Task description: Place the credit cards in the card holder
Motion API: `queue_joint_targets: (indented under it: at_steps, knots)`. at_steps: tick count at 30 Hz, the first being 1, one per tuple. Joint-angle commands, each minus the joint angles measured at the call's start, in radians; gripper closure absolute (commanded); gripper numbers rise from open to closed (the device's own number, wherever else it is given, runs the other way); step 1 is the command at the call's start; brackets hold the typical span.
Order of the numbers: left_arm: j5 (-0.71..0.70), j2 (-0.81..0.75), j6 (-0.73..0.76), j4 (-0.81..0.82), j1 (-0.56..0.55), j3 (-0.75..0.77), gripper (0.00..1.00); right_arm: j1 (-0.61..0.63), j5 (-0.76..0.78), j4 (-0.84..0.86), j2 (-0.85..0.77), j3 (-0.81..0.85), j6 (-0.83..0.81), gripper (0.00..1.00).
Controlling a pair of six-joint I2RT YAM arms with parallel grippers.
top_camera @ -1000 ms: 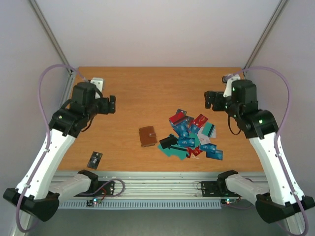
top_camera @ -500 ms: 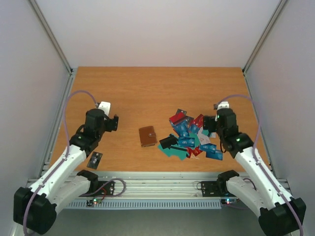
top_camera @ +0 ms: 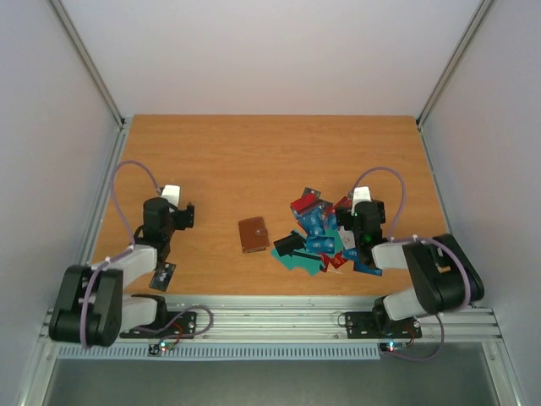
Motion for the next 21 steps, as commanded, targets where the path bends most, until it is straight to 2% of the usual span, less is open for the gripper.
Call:
queue_joint_targets:
  at_steps: [1,3,6,8,11,13,21]
  knots:
    - [0.113,0.15,-0.016,0.356,0.044,0.063,0.01,-0.084,-0.033,0.485,0.132,-0.021,-0.041,0.02]
    - [0.14,0.212,-0.036,0.361,0.081,0.109,0.01,-0.142,-0.067,0.595,0.202,-0.046,0.018,0.02]
    - [0.196,0.313,-0.1,0.493,0.123,0.097,0.01,-0.192,-0.142,0.691,0.269,-0.065,0.066,0.01]
    - [0.226,0.383,-0.102,0.601,0.139,0.074,0.01,-0.208,-0.224,0.54,0.225,-0.026,0.064,0.02]
    - [0.249,0.369,-0.102,0.544,0.144,0.091,0.01,-0.234,-0.372,0.31,0.21,0.081,0.044,0.01]
    - [0.251,0.381,-0.102,0.579,0.145,0.087,0.01,-0.28,-0.402,0.24,0.21,0.118,0.086,0.01]
    - [0.235,0.377,-0.094,0.558,0.129,0.093,0.01,-0.295,-0.392,0.228,0.207,0.122,0.103,0.02]
